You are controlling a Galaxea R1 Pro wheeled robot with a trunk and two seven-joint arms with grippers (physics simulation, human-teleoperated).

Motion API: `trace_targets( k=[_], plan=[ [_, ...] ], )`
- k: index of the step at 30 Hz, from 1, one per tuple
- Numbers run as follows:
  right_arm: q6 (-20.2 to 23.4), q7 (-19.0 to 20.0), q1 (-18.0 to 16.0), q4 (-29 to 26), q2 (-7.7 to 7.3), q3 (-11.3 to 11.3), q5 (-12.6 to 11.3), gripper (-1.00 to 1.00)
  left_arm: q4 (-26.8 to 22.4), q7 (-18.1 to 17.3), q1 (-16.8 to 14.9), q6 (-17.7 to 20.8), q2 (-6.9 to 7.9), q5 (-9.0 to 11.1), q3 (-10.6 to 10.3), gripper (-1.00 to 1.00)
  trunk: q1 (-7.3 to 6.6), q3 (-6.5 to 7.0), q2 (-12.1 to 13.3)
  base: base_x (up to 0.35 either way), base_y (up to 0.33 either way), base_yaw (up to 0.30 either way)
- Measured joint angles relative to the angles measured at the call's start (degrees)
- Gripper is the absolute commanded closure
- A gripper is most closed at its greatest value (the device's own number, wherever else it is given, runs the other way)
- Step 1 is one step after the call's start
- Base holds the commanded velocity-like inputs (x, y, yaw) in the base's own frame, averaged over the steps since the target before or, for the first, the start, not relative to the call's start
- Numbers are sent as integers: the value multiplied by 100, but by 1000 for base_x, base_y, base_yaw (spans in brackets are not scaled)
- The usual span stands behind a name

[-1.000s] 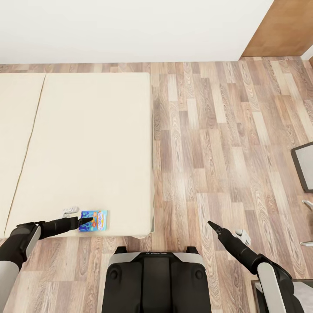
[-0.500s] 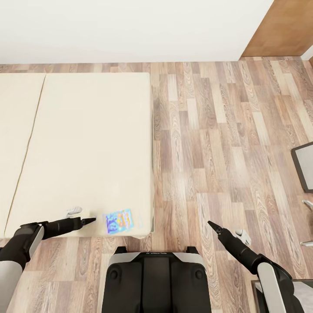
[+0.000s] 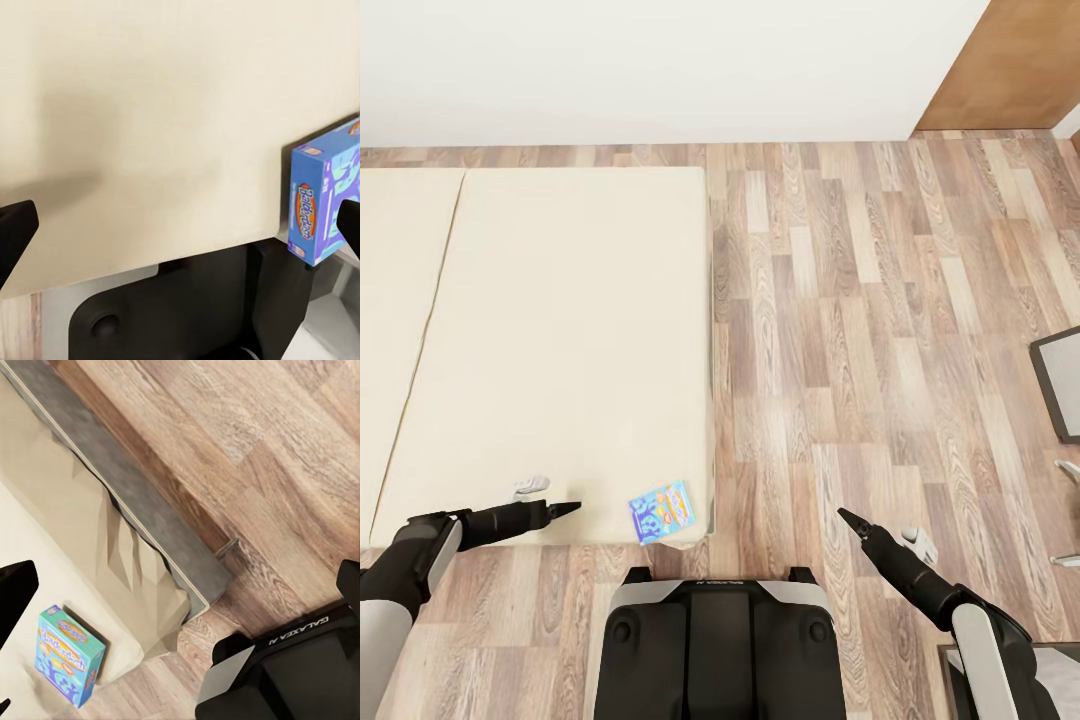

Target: Put all the toys in the child's room - the three board games (two on the bed and one on the table), the two jigsaw puzzles on the table, and the tennis ball on the table - inside the toy box on the table in the child's room.

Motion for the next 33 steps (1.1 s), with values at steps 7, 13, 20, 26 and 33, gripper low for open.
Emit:
trace_targets(
  k=[7,13,20,26,33],
  plan=[
    [0,0,0,0,0,0,0,-100,0,18,0,0,-12,-1,-4,-100,0,0,0,0,0,0],
    [0,0,0,0,0,0,1,-100,0,67,0,3,-34,-1,-26,-100,0,0,0,0,0,0],
    [0,0,0,0,0,0,0,-100,0,115,0,16,-62,1,-34,-100,0,0,0,0,0,0],
    [0,0,0,0,0,0,1,-100,-4,128,0,21,-176,1,-35,-100,0,0,0,0,0,0],
    [0,0,0,0,0,0,1,-100,-8,146,0,29,-359,-4,-38,-100,0,0,0,0,0,0]
  ],
)
